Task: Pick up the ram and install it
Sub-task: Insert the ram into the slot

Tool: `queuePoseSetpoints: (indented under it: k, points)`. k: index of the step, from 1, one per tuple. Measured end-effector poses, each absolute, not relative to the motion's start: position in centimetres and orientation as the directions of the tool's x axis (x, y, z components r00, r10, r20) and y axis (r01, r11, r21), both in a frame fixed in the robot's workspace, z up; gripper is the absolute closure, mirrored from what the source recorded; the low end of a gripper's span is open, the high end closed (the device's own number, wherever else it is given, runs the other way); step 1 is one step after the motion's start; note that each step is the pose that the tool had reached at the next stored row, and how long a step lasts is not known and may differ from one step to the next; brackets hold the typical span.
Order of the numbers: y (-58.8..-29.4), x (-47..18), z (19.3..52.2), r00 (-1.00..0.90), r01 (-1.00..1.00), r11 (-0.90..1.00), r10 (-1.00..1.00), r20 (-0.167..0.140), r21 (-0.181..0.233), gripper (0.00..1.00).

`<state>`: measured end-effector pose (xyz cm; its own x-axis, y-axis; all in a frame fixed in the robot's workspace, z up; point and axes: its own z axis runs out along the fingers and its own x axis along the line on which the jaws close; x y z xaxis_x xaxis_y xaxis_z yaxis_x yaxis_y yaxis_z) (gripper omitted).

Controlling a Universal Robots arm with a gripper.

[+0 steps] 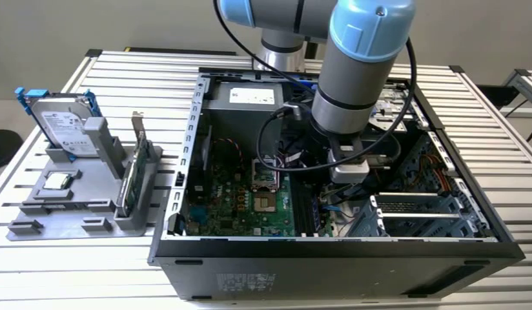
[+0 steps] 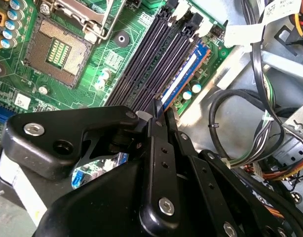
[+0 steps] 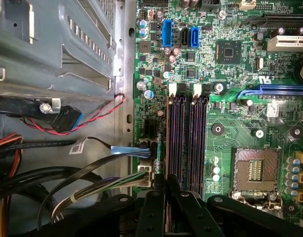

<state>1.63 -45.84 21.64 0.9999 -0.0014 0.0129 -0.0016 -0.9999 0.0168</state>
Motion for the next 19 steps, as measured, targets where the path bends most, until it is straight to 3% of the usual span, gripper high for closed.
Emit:
queuePoseSetpoints:
  k: [19]
  points:
    - [-45.88, 1.63, 21.74, 1.000, 0.024, -1.000, 0.024, 0.013, 0.014, 1.00]
